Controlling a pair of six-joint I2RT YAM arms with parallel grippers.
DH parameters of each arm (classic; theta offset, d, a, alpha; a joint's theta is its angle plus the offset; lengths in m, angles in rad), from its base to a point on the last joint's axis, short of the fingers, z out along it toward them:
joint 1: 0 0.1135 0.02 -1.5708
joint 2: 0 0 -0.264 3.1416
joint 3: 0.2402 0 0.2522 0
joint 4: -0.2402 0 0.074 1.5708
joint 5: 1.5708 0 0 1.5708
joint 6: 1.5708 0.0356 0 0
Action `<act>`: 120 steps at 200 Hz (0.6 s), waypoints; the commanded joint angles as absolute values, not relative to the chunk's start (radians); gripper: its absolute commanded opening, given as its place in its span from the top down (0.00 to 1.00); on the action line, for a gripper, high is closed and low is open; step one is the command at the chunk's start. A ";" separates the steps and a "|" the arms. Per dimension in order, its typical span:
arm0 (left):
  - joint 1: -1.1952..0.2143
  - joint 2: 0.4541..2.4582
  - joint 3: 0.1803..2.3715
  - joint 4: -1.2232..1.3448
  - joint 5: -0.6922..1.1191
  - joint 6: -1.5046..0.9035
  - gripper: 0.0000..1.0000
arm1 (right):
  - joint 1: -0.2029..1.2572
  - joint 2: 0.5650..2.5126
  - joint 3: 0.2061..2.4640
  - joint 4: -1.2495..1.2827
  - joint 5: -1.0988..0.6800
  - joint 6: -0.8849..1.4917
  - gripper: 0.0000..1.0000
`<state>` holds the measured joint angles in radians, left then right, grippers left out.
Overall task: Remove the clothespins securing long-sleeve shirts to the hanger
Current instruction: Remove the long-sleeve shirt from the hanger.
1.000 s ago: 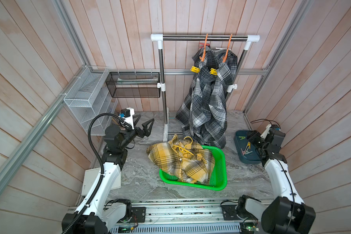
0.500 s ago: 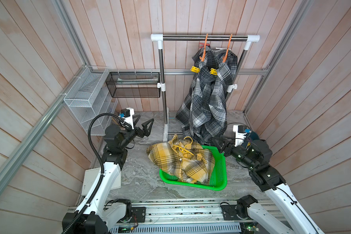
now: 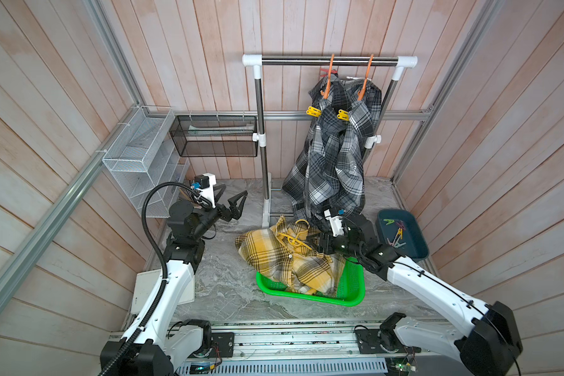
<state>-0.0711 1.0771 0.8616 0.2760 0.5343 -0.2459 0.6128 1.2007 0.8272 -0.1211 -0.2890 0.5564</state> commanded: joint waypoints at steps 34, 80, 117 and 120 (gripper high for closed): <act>-0.064 1.065 0.837 0.267 0.537 -0.226 0.01 | 0.601 1.356 0.913 -0.068 -0.257 0.629 0.48; -0.064 1.062 0.834 0.272 0.539 -0.230 0.01 | 0.557 1.413 0.894 0.021 -0.273 0.670 0.51; -0.063 1.062 0.833 0.273 0.540 -0.234 0.01 | 0.549 1.453 0.894 0.106 -0.319 0.690 0.52; -0.063 1.062 0.834 0.273 0.542 -0.234 0.01 | 0.548 1.458 0.897 0.107 -0.319 0.690 0.52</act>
<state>-0.0700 1.0767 0.8501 0.2756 0.5346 -0.2432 0.5518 1.4273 0.8871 0.0280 -0.2871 0.6640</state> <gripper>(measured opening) 0.990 0.486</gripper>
